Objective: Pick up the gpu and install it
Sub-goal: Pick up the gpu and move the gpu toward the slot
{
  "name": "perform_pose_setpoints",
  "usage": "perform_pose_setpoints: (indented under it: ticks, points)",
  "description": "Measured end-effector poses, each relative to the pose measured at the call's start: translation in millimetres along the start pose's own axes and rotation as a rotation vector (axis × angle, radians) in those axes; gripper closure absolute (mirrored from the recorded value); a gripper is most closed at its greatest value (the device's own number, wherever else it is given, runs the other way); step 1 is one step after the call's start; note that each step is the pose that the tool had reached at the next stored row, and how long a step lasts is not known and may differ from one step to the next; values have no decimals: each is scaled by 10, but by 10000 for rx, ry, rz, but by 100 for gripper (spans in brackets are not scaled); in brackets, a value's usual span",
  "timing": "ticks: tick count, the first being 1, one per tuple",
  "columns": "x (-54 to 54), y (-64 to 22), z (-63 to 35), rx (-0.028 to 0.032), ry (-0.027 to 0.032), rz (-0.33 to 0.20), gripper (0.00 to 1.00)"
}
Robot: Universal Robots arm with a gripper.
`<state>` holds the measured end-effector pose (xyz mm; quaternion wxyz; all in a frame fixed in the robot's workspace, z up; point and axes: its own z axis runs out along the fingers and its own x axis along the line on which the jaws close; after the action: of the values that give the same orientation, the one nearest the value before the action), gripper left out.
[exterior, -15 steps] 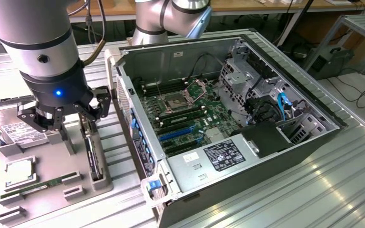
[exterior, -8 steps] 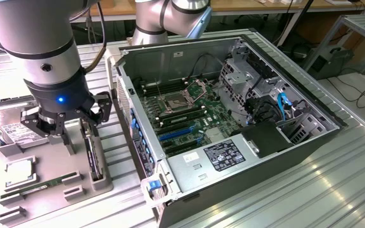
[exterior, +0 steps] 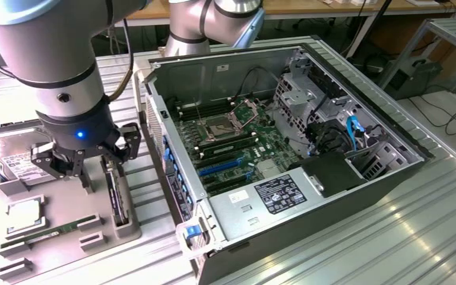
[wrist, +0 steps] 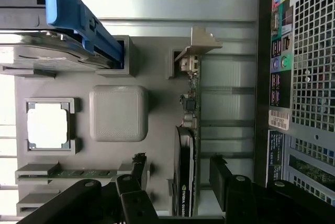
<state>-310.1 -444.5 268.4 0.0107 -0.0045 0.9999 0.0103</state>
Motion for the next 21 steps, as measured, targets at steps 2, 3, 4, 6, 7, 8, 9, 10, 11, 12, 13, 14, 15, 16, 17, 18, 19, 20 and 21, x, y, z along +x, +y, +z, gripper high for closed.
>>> perform_pose_setpoints:
  ticks: [2, 3, 4, 6, 7, 8, 9, 10, 11, 12, 13, 14, 15, 16, 17, 18, 19, 20, 21]
  points:
    - [0, -1, 25, -1, 0, -1, 40]
    - [1, -1, 34, -1, 0, -1, 40]
    - [0, -2, 43, -1, 0, -2, 40]
    - [1, -7, 72, -1, 0, -3, 40]
    - [1, -14, 82, 0, 1, -4, 40]
    - [2, -28, 96, 1, 2, -3, 40]
    - [2, -39, 112, 0, 0, -2, 40]
    - [2, -42, 125, -3, -2, -2, 40]
    - [2, -43, 138, -2, -1, 0, 40]
    - [1, -48, 145, 0, 0, -1, 40]
    - [0, -54, 154, 0, 1, -3, 40]
    - [-4, -58, 162, -1, -1, -2, 40]
    - [-14, -60, 166, 0, 1, -2, 40]
    - [-28, -63, 171, 0, 1, -2, 40]
    - [-41, -66, 177, -1, 0, -2, 40]
    - [-49, -68, 186, -2, -1, -2, 40]
    - [-53, -70, 196, -1, 0, -2, 40]
    - [-54, -72, 214, 0, 1, 0, 40]
    - [-54, -73, 230, 0, 1, 1, 40]
